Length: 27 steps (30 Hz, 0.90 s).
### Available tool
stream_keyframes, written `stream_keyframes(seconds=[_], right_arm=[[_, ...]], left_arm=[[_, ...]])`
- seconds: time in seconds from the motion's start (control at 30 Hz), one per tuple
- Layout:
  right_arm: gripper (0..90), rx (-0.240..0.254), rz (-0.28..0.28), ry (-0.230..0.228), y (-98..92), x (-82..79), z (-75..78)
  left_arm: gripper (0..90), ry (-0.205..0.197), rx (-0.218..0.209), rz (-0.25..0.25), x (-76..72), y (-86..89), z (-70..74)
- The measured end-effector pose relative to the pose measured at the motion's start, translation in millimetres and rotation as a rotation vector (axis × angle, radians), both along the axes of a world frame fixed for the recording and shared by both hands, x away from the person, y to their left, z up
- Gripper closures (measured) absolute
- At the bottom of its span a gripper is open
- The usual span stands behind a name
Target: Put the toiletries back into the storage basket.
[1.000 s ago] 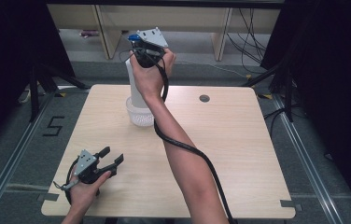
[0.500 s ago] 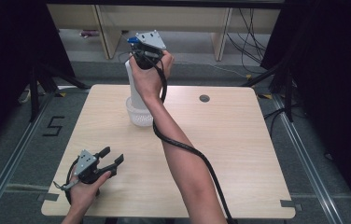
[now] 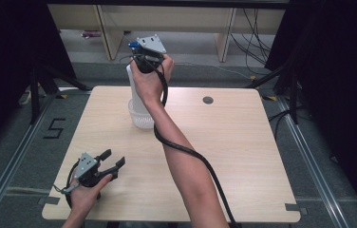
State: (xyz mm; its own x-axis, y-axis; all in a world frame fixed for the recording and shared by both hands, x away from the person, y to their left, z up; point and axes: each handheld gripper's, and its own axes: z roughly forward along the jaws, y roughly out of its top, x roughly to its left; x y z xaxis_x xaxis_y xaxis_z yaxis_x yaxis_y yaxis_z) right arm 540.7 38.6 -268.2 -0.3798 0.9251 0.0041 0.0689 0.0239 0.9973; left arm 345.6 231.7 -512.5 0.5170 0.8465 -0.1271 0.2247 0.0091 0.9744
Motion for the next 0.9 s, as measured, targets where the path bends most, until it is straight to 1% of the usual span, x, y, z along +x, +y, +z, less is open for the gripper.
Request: stream_keyframes(seconds=[0.07,0.1,0.2,0.23,0.33,0.37,0.47,0.5,0.53,0.6,0.63,0.67,0.7,0.87,0.9], right_arm=[[60.2,0.008,-0.001,0.009,1.0,0.6,-1.4],[60.2,0.008,-0.004,0.014,1.2,1.1,-2.6],[60.1,0.003,-0.009,0.010,0.9,2.0,-3.7],[60.2,-0.011,-0.007,0.006,0.9,2.8,-4.8],[60.2,-0.006,-0.003,0.015,2.5,2.9,-6.1],[60.2,-0.015,-0.008,0.010,2.3,3.5,-6.8],[60.2,-0.017,-0.004,0.016,3.1,4.4,-8.7],[60.2,-0.011,-0.005,0.018,3.8,4.7,-9.8],[60.2,-0.017,-0.007,0.022,3.8,4.5,-10.7],[60.2,-0.022,-0.006,0.016,4.2,5.5,-13.0],[60.2,-0.011,-0.004,0.034,4.8,4.9,-14.1],[60.2,-0.025,-0.002,0.029,4.4,5.9,-16.8],[60.2,-0.021,-0.005,0.039,4.6,5.6,-17.9],[60.2,-0.029,-0.006,0.049,4.0,7.2,-24.5],[60.1,-0.026,-0.006,0.057,4.1,7.3,-27.2]], left_arm=[[32.4,-0.001,-0.001,-0.001,-0.1,-0.3,0.0],[32.4,0.029,0.020,0.015,-2.7,0.7,0.9],[32.4,0.029,0.018,0.014,-2.4,0.6,0.6],[32.4,0.029,0.019,0.015,-2.0,0.6,0.5],[32.4,0.030,0.019,0.015,-2.2,0.7,0.7],[32.4,0.030,0.019,0.014,-2.2,0.8,0.7],[32.3,0.030,0.019,0.014,-2.1,1.1,0.5],[32.4,0.030,0.021,0.015,-1.9,1.2,0.5],[32.3,0.029,0.019,0.016,-1.9,1.3,0.5],[32.3,0.030,0.019,0.014,-2.2,1.4,0.6],[32.3,0.030,0.020,0.013,-2.2,1.5,0.7],[32.3,0.026,0.018,0.010,-2.0,1.5,0.6],[32.3,0.026,0.018,0.010,-2.0,1.5,0.6],[32.3,0.026,0.021,0.012,-1.9,1.2,0.4],[32.3,0.029,0.019,0.013,-2.0,0.9,0.2]])
